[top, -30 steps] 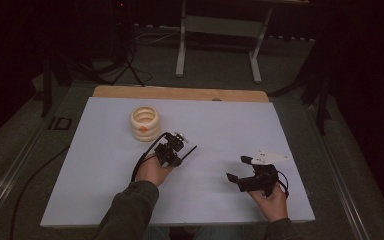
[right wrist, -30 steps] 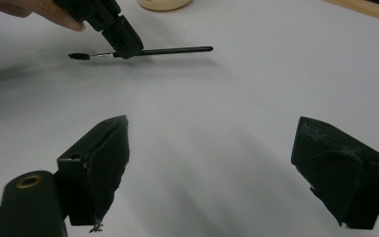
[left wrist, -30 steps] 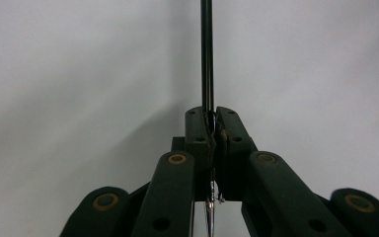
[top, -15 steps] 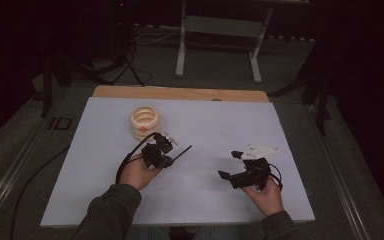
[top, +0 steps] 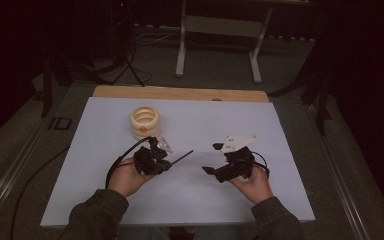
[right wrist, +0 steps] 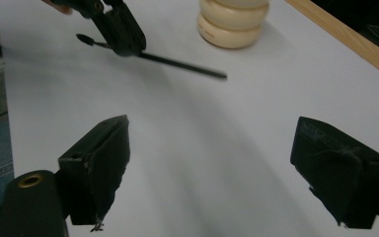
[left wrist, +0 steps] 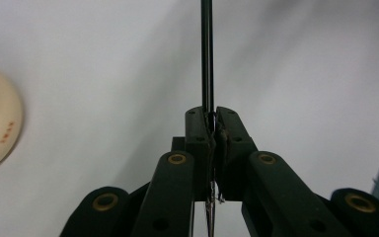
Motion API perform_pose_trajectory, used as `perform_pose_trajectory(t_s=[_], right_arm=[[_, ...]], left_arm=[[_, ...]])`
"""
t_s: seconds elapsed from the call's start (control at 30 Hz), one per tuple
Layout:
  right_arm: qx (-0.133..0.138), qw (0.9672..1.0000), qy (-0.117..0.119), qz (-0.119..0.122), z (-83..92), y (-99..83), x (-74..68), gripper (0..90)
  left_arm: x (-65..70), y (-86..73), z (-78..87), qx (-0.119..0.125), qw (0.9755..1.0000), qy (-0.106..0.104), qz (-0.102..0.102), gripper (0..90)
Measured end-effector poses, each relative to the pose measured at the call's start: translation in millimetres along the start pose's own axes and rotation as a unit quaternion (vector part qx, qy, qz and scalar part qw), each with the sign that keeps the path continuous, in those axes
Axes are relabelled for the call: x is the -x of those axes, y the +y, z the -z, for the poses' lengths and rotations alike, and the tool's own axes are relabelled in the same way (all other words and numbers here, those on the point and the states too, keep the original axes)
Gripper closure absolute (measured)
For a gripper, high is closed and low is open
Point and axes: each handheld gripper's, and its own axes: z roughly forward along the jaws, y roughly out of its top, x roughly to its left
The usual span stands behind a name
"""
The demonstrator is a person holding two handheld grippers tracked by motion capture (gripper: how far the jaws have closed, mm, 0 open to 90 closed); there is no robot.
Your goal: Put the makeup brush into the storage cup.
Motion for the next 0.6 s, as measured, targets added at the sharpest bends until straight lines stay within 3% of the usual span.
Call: perform_pose_trajectory(t_s=[0.17, 0.23, 0.27, 0.37, 0.4, 0.6], right_arm=[[-0.016, 0.9989, 0.030, 0.033, -11.2, 12.0, -4.7, 21.1], [-0.020, 0.9984, 0.035, 0.039, -13.5, 13.6, -5.8, 21.2], [-0.026, 0.9975, 0.045, 0.048, -17.9, 16.2, -8.1, 23.1], [-0.034, 0.9963, 0.057, 0.055, -22.8, 18.0, -10.5, 23.9], [-0.044, 0.9942, 0.072, 0.066, -28.5, 19.1, -12.8, 28.2], [-0.075, 0.9865, 0.112, 0.094, -42.2, 18.6, -19.7, 36.7]], left_arm=[[10.4, -6.2, 3.0, 0.012, 0.9986, -0.016, -0.050, 86.4], [11.5, -6.8, 2.5, 0.011, 0.9984, -0.017, -0.053, 86.4], [13.5, -8.0, 1.9, 0.013, 0.9974, -0.026, -0.067, 86.4], [16.6, -8.0, 0.8, 0.010, 0.9963, -0.030, -0.080, 86.4], [20.1, -7.7, -0.2, 0.009, 0.9948, -0.034, -0.095, 86.4], [28.3, -6.9, -3.3, 0.005, 0.9911, -0.050, -0.123, 86.4]])
